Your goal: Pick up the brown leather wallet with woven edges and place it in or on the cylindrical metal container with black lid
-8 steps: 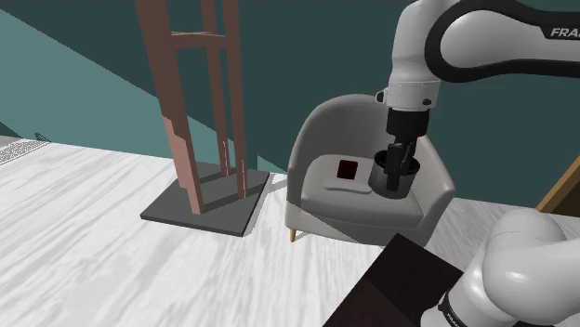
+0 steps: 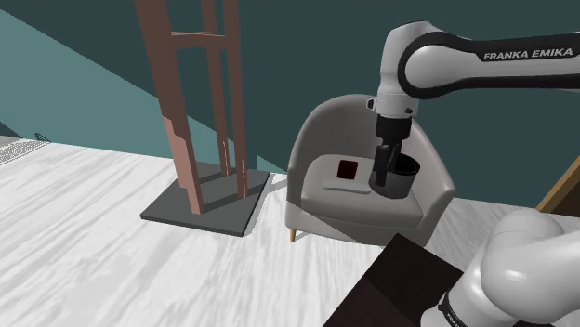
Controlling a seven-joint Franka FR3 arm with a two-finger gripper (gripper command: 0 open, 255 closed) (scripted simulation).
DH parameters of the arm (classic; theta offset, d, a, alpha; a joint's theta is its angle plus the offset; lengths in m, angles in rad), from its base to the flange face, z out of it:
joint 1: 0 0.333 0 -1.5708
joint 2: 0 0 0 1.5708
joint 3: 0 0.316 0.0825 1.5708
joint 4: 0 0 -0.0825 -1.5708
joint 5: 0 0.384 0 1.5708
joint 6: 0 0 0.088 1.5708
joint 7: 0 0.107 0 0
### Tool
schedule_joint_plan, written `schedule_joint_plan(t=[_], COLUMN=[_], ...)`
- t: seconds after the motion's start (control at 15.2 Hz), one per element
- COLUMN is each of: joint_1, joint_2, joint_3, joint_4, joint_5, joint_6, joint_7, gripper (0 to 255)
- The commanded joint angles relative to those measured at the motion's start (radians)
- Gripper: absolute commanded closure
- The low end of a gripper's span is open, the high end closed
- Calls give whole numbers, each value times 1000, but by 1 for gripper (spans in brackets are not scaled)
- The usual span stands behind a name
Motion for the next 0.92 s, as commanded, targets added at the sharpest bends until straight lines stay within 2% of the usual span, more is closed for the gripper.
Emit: schedule_joint_plan(t=[0.0, 0.46, 0.86], joint_1=[-12, -45, -60], joint_2=[39, 238, 438], joint_3=[-29, -123, -196], joint_4=[-7, 33, 121], joint_5=[-28, -93, -107], joint_6=[56, 246, 388], joint_7=[-42, -177, -291], gripper=[0, 0, 0])
